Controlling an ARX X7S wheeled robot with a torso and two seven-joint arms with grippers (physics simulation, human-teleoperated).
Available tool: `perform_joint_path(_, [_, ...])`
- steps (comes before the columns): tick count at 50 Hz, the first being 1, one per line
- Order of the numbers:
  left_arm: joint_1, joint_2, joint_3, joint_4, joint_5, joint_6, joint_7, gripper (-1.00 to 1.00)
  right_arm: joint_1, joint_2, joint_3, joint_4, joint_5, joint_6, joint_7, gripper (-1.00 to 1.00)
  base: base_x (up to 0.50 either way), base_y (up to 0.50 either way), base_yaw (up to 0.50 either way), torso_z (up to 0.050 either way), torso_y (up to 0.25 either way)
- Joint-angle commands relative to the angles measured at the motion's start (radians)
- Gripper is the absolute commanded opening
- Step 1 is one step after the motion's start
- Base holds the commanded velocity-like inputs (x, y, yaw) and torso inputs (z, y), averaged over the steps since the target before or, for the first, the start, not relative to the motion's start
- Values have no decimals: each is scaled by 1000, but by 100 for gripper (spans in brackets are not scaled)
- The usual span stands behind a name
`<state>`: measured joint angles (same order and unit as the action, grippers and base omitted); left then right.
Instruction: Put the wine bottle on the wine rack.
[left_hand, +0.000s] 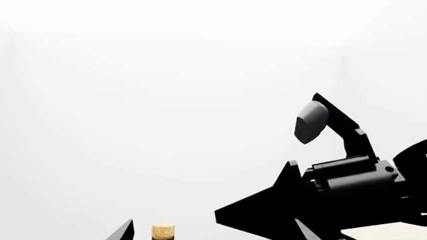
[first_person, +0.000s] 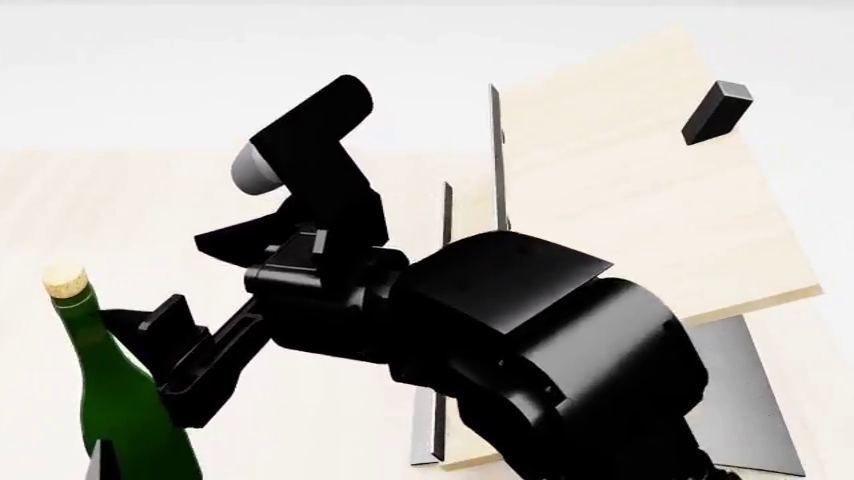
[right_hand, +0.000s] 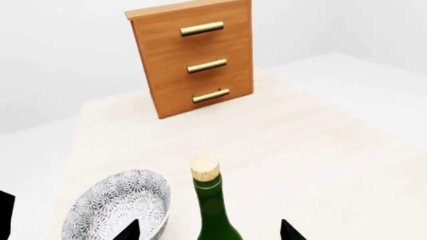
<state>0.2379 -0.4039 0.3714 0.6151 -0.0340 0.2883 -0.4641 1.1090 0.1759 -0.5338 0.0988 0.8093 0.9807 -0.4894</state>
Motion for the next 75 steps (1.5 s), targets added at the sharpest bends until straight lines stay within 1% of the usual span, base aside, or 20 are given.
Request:
perform_joint_path(1, [-2,-2,3,-4,-2,1,-2,100,15,-29,-16,60,-10,-24,-9,100,0,0,0,0,0])
perform_joint_path(7, [-6,-2,5,-9,-3,1,-3,100,23,-60,-41,134,-42,-60,-12,100,0,0,0,0,0])
perform_joint_path(19, [-7,-5,5,-9,-6,1,-6,100,23,-105,-67,215,-56,-107,-20,100,0,0,0,0,0])
perform_joint_path(34, [-13,-6,9,-20,-9,6,-8,100,9,-141,-90,229,-32,-133,3,100,0,0,0,0,1])
perform_joint_path(42, [-12,-9,7,-15,-11,5,-12,100,19,-170,-130,286,-20,-200,37,100,0,0,0,0,0])
perform_joint_path(43, [-12,-10,6,-13,-11,2,-13,100,27,-174,-145,325,2,-250,66,100,0,0,0,0,0])
perform_joint_path(45, [-13,-11,5,-14,-13,3,-14,100,49,-175,-184,380,51,-296,86,100,0,0,0,0,0])
perform_joint_path(53, [-14,-13,4,-14,-16,2,-16,100,92,-174,-360,468,194,-444,139,100,0,0,0,0,0])
perform_joint_path(71, [-15,-17,6,-11,-19,-1,-20,100,136,-175,-715,559,453,-683,178,100,0,0,0,0,0])
perform_joint_path(75, [-17,-16,7,-19,-20,5,-20,100,148,-173,-748,566,485,-704,179,100,0,0,0,0,0])
